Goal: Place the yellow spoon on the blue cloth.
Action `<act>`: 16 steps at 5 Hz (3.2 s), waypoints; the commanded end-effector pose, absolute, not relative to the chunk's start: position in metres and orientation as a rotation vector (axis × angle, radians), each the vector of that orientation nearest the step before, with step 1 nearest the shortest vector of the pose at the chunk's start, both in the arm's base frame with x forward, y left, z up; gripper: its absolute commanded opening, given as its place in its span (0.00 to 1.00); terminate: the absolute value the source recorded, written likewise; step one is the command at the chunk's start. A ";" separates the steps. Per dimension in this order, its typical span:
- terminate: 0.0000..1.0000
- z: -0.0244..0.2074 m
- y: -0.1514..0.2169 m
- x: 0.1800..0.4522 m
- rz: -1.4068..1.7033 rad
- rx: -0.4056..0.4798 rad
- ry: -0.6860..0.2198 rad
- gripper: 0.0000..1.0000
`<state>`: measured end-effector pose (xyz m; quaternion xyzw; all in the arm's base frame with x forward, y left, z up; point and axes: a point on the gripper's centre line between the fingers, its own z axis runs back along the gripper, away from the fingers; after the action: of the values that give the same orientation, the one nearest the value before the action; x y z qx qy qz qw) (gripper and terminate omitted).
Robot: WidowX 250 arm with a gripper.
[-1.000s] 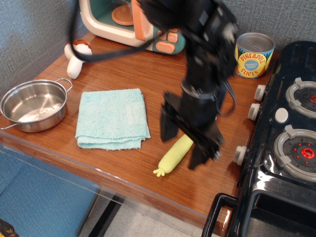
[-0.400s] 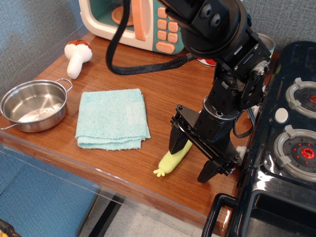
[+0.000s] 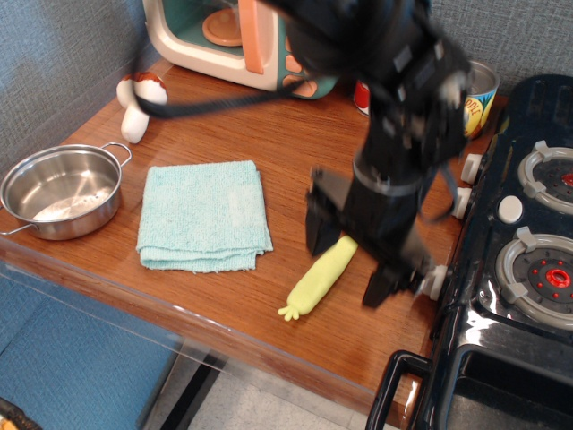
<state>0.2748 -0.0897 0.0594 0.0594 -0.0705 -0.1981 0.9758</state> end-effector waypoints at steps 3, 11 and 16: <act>0.00 0.028 -0.061 0.287 -0.249 0.118 -0.028 1.00; 0.00 0.071 0.086 0.275 -0.209 0.266 -0.119 0.00; 0.00 0.076 0.089 0.259 -0.184 0.108 -0.090 1.00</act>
<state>0.2628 0.0839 0.0620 0.0422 -0.0254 -0.0960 0.9942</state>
